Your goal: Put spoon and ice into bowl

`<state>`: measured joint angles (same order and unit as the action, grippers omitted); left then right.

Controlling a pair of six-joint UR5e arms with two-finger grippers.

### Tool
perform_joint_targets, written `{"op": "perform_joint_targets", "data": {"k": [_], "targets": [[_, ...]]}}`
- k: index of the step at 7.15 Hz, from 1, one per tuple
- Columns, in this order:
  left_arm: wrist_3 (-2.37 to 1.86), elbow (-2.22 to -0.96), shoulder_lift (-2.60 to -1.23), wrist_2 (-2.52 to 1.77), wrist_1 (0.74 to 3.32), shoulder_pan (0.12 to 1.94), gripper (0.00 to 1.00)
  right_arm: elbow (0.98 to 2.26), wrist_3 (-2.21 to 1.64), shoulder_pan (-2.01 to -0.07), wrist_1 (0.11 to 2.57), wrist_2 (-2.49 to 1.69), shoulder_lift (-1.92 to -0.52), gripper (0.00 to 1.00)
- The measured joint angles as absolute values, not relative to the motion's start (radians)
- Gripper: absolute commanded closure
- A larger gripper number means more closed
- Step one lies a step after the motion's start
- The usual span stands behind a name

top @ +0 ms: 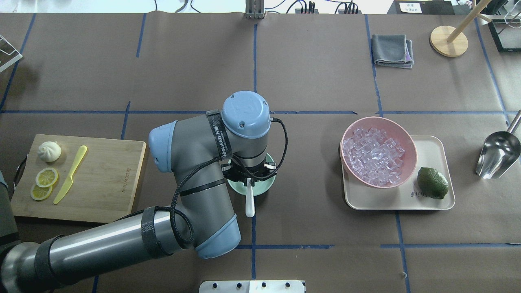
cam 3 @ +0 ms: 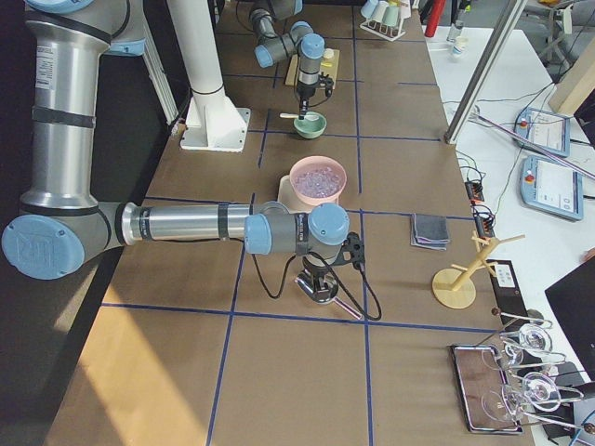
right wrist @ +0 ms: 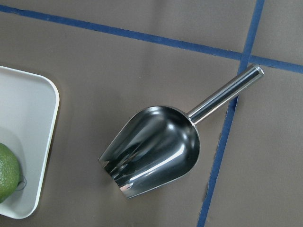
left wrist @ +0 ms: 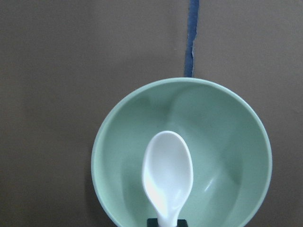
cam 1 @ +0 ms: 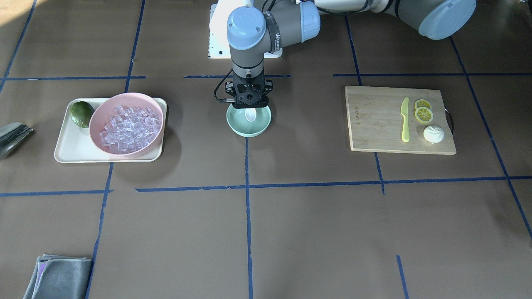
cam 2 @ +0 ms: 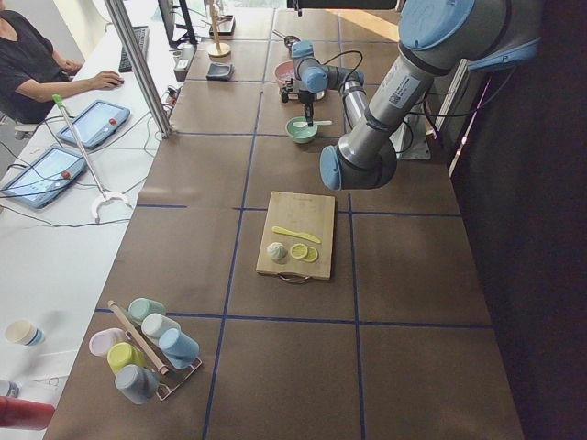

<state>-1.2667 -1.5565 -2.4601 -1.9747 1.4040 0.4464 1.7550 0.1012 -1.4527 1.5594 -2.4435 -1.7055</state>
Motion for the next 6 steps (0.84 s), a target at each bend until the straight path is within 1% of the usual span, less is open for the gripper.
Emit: {"op": "perform_joint_targets", "data": {"k": [2, 4, 5, 6], "targets": [[-1.263, -1.512, -2.487, -1.951, 1.437, 0.446, 0.63, 1.754, 0.101, -1.453, 1.560, -2.445, -1.705, 0.01], [-1.263, -1.495, -2.488, -1.944, 1.456, 0.446, 0.45, 1.753, 0.101, -1.453, 1.560, -2.445, -1.705, 0.01], [-1.262, -1.494, -2.487, -1.944, 1.458, 0.446, 0.41, 1.752, 0.101, -1.453, 1.560, -2.445, -1.706, 0.01], [-1.261, -1.494, -2.487, -1.944, 1.459, 0.447, 0.39, 1.752, 0.101, -1.453, 1.560, -2.445, -1.705, 0.01]]}}
